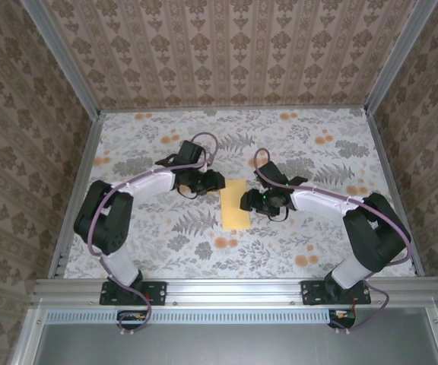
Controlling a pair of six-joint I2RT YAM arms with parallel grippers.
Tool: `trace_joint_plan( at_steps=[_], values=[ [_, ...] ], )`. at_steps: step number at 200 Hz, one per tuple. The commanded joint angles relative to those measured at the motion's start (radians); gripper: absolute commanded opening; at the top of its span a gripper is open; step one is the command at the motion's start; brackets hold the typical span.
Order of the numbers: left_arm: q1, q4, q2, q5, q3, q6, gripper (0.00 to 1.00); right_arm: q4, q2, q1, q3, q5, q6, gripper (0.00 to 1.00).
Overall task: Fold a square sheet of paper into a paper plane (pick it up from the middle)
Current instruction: Move the paper to the center of the table.
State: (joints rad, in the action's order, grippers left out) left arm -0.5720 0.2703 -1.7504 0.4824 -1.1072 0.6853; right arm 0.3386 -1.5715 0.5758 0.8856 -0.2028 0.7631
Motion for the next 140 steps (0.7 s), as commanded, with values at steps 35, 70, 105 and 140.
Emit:
trace_joint_plan(
  at_steps=[35, 70, 105, 140],
  values=[
    [-0.031, -0.022, -0.109, 0.035, -0.078, 0.036, 0.29, -0.065, 0.031, -0.001, -0.093, -0.100, 0.049, 0.57],
    [-0.038, 0.012, -0.155, 0.016, -0.100, 0.032, 0.24, -0.081, 0.018, -0.001, -0.102, -0.116, 0.058, 0.54],
    [-0.046, 0.037, -0.196, -0.002, -0.107, 0.033, 0.22, -0.088, 0.001, -0.001, -0.103, -0.123, 0.065, 0.53],
    [-0.049, 0.081, -0.214, -0.047, -0.112, 0.021, 0.21, -0.087, -0.015, -0.001, -0.105, -0.134, 0.079, 0.51]
  ],
)
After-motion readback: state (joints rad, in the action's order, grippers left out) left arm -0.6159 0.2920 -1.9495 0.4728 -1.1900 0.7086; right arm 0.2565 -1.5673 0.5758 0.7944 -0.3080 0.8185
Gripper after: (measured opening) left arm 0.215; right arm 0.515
